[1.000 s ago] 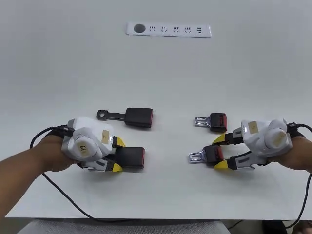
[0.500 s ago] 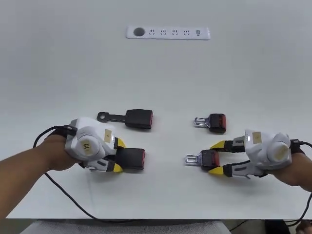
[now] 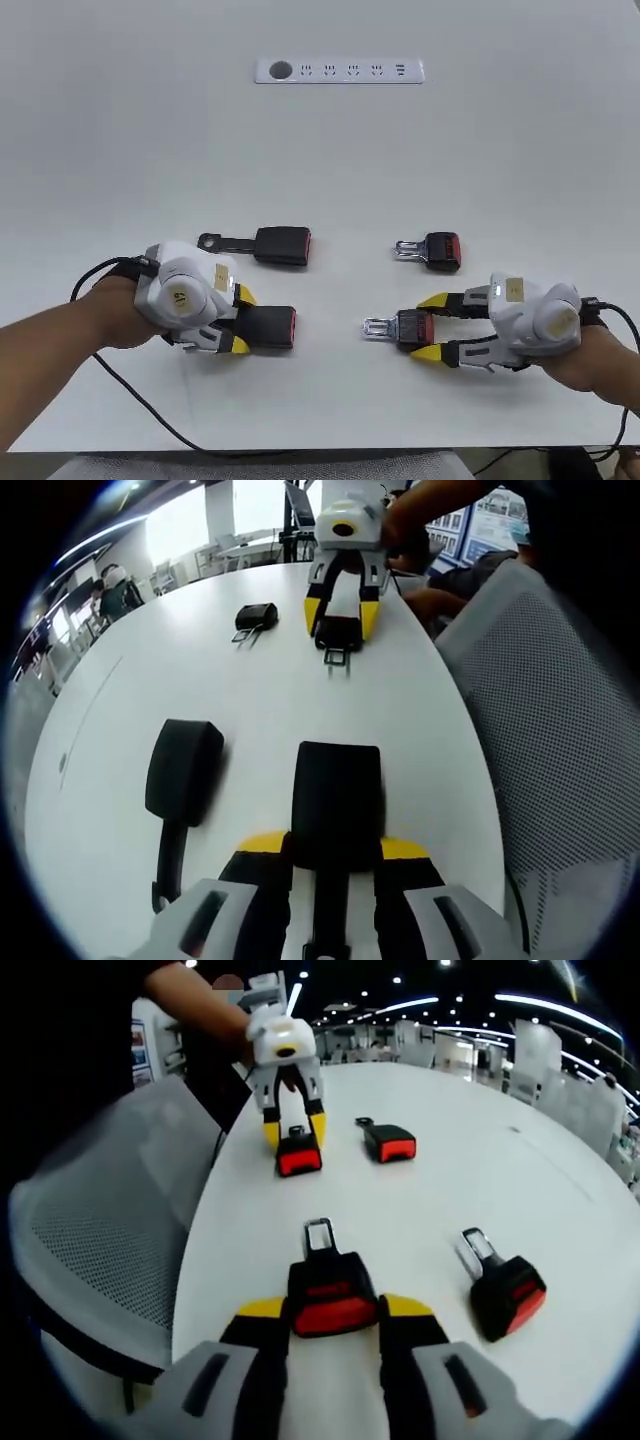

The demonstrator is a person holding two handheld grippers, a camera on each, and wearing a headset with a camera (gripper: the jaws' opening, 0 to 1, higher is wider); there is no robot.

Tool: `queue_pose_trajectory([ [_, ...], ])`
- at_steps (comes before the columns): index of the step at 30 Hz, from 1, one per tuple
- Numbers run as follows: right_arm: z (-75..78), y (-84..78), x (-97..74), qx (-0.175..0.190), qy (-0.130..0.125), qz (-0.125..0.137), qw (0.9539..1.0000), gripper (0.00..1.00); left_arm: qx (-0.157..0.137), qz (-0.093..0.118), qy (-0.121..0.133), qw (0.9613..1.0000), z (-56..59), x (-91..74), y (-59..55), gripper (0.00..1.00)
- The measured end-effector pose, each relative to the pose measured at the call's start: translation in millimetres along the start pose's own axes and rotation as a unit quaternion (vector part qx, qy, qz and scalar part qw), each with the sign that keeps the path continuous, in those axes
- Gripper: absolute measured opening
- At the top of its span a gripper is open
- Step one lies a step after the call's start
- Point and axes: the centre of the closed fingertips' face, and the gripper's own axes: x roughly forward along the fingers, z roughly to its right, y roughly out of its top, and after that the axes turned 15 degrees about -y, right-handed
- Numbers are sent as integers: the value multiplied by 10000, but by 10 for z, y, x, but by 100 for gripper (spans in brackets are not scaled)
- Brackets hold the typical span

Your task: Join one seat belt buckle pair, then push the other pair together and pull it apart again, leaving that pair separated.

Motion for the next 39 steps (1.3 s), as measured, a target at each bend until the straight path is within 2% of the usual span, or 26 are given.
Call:
queue_pose_trajectory([
  [11, -151, 201, 202, 105, 107, 276, 9995, 35, -44, -24, -31, 10000, 6, -1, -3, 32],
  [23, -232, 397, 382, 278, 88, 462, 9985, 35, -79, -26, -47, 10000, 6, -3, -12, 32],
  [28, -271, 466, 441, 267, 62, 490, 9984, 35, -92, -37, -52, 9999, 8, -5, -10, 32],
  [39, -345, 546, 542, 27, 69, 352, 9994, 35, -78, -65, -32, 9999, 19, -2, -4, 32],
])
